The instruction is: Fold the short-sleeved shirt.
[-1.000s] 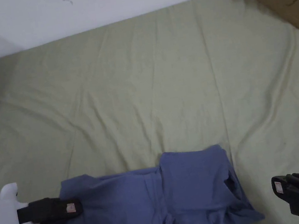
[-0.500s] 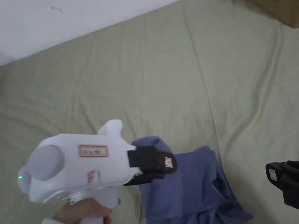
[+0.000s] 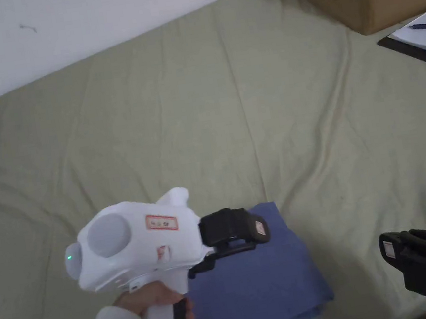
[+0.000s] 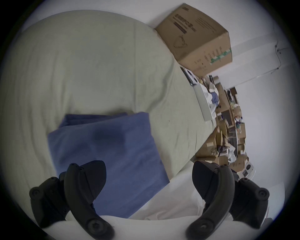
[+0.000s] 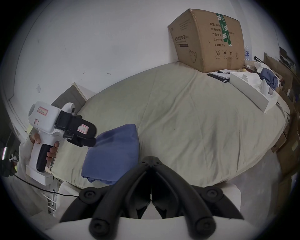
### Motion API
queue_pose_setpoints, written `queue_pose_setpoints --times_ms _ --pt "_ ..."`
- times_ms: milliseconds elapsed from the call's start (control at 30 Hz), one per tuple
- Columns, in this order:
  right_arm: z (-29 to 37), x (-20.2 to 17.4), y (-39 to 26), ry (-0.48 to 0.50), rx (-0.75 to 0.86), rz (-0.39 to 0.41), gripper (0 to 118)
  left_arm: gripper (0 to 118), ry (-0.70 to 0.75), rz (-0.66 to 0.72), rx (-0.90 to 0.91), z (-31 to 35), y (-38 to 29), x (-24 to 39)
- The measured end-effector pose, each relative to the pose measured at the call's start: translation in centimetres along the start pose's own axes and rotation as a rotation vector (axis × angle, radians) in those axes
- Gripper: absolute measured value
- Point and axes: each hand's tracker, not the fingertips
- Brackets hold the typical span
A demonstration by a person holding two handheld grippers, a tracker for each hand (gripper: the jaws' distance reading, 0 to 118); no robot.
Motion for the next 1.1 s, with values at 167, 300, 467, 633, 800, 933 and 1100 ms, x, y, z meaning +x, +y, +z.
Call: queue_pose_setpoints --times_ms 167,300,467,633,800,933,1100 --pt "-0.5 0.1 -0.3 0.004 -0.015 -0.006 0 29 0.003 0.026 0.087 3.4 -2.5 -4.0" --pt "-1.3 -0.3 -0.5 0.016 -0.030 -0.001 0 0 -0.054 0.125 0.137 3.5 -4.4 -6.6" --pt "-1.7 -1.1 -0.5 0.036 -0.044 0.020 0 0 -0.102 0.089 0.149 1.4 -4.5 -5.8" --pt "-1.6 -1.2 -0.5 0.038 -0.045 0.026 0 0 -0.051 0.046 0.077 -3.5 -3.6 -3.2" --pt "-1.2 -0.8 -0.4 0.023 -0.043 0.019 0 0 -0.096 0.012 -0.020 -8.8 -3.3 -0.3" --pt "-0.7 -0.8 -0.1 0.012 -0.036 0.023 0 0 -0.117 -0.082 -0.085 -11.1 -3.9 3.6" --pt "-0.8 -1.5 0.3 0.016 -0.039 0.042 0 0 -0.190 -0.088 -0.079 -9.8 -4.5 3.9"
